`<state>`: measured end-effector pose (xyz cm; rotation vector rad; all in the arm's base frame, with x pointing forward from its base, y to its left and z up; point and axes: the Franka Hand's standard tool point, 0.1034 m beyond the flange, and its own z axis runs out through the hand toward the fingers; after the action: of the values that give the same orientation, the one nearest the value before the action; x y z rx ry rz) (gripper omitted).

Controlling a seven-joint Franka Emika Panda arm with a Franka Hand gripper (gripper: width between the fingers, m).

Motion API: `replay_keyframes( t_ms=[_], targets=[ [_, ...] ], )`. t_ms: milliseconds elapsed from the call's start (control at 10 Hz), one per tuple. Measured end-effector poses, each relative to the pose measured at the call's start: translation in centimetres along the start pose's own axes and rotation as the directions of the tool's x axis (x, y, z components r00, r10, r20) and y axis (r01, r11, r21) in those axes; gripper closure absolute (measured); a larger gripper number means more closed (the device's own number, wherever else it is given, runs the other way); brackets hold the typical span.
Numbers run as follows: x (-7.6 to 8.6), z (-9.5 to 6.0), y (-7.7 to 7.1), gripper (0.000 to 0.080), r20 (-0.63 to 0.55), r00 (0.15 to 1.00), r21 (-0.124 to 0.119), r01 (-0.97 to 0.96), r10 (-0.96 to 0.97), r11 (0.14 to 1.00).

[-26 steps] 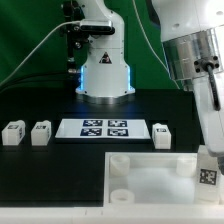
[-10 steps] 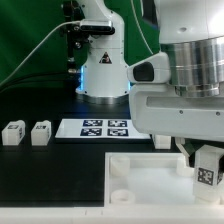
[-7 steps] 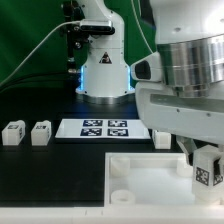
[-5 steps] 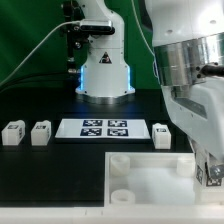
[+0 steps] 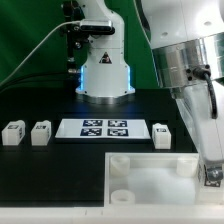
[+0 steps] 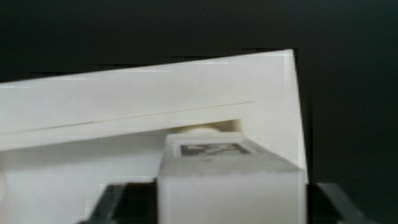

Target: Assemble one leg

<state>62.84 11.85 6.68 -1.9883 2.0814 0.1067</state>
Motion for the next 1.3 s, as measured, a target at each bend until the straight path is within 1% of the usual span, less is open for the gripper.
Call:
replay_keyframes(
  t_ms=[100,200,300,400,500,600,700,800,900,1000,1100,1200,1300],
  targets=[
    [-0.1,0.2,0.5,0.0342,0.009,0.99,-0.033,0.139,-0.139,0.99],
    [-0.1,0.2,0.9,0.0197,0.026,0.934,-0.08,0.358,-0.357,0.93],
    [-0.5,0.3,1.2,0.0164,0.069,0.839,-0.148,0.543,-0.539,0.827],
    [-0.5,0.3,0.9,0.0164,0.084,0.761,-0.138,0.649,-0.644,0.748],
    [-0.5,0.3,1.0,0.0152,0.099,0.684,-0.13,0.729,-0.722,0.672],
    [-0.5,0.2,1.1,0.0152,0.113,0.585,-0.142,0.81,-0.803,0.569],
    [-0.7,-0.3,0.9,0.015,0.122,0.415,-0.172,0.904,-0.902,0.392],
    [-0.9,-0.8,0.3,0.015,0.126,0.248,-0.173,0.959,-0.96,0.225],
    [-0.9,-0.8,-0.1,0.015,0.126,0.072,-0.155,0.987,-0.989,0.052],
    [-0.7,-0.6,-0.2,0.015,0.121,-0.014,-0.144,0.989,-0.993,-0.031],
    [-0.7,-0.6,-0.1,0.015,0.127,-0.025,-0.141,0.989,-0.992,-0.044],
    [-0.7,-0.6,-0.1,0.0237,0.119,0.027,-0.147,0.989,-0.992,0.01],
    [-0.7,-0.6,-0.1,0.0237,0.115,0.058,-0.148,0.988,-0.992,0.04]
  ],
)
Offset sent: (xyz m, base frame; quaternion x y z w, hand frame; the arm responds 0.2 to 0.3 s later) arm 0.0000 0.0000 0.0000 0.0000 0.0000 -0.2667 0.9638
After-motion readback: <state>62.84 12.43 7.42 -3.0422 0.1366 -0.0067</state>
